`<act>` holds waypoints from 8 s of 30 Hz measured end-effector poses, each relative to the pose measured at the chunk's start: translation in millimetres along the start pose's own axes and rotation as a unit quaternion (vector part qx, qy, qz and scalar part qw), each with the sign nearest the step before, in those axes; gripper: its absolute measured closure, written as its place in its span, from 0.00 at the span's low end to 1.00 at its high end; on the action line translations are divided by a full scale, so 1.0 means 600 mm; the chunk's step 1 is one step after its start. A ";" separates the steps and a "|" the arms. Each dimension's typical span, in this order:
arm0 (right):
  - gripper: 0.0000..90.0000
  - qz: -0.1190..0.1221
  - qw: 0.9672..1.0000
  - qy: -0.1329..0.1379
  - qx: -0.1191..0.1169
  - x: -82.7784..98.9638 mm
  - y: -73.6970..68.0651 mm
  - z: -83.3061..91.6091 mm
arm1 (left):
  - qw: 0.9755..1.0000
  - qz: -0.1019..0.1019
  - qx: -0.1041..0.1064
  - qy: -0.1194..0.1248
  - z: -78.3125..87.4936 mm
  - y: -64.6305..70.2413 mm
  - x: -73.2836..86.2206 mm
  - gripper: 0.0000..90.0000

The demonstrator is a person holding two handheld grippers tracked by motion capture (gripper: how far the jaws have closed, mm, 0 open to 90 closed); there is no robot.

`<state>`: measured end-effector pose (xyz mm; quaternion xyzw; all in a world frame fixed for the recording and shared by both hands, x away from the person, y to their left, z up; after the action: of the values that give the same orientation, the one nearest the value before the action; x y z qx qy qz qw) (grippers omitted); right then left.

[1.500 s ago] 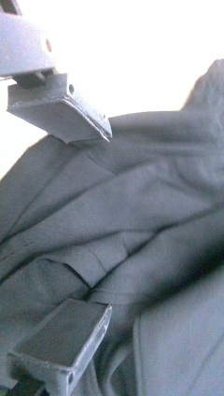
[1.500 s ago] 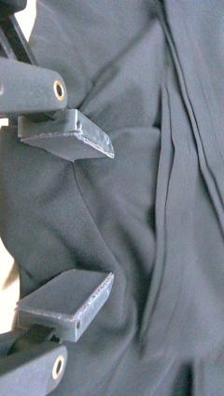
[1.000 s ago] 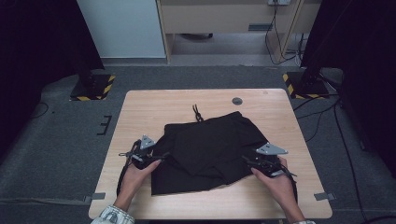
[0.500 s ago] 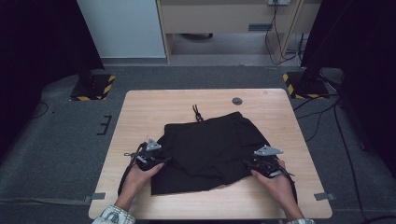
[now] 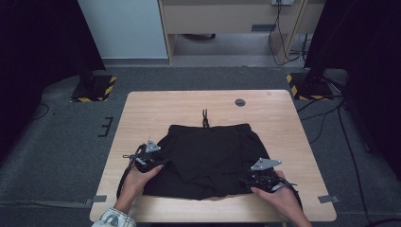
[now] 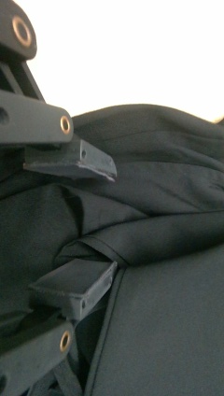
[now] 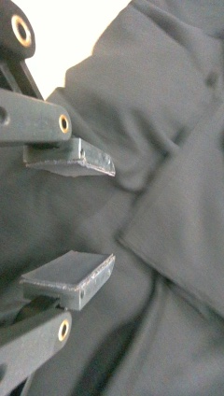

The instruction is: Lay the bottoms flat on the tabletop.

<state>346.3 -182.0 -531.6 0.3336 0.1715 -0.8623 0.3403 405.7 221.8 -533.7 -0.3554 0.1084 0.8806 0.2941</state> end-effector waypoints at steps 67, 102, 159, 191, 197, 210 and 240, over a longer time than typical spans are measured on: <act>0.63 -0.076 0.990 0.069 0.096 -0.097 0.208 -0.036 | 0.998 -0.008 0.001 0.056 -0.002 -0.071 -0.090 0.26; 0.99 -0.084 0.990 0.048 0.098 -0.098 0.218 -0.072 | 1.000 0.006 -0.003 -0.009 -0.073 -0.072 -0.092 0.98; 0.99 -0.022 0.973 0.196 0.121 -0.298 0.170 0.208 | 0.988 -0.031 -0.046 0.141 0.158 -0.066 -0.273 0.99; 0.99 -0.031 0.969 0.212 0.126 -0.344 0.180 0.206 | 0.987 -0.029 -0.055 0.146 0.199 -0.094 -0.350 0.99; 0.99 -0.050 0.969 0.210 0.123 -0.341 0.203 0.189 | 0.989 -0.022 -0.050 0.137 0.180 -0.102 -0.357 0.99; 0.99 -0.088 0.971 0.197 0.101 -0.331 0.253 0.114 | 0.994 0.000 -0.043 0.103 0.105 -0.141 -0.360 0.99; 0.43 -0.132 0.978 0.119 0.107 -0.311 0.240 -0.009 | 0.994 0.025 -0.064 0.086 0.030 -0.127 -0.291 0.50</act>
<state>551.7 -193.5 -416.5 0.4432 0.1597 -0.8669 0.1627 541.3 213.4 -399.1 -0.4451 0.0855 0.8591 0.2378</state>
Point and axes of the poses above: each handheld gripper's, and its own axes: z roughly backward along the jaws, x roughly out of its underside, y roughly to its right, the point moved 2 cm from there along -z, roughly forward along the jaws
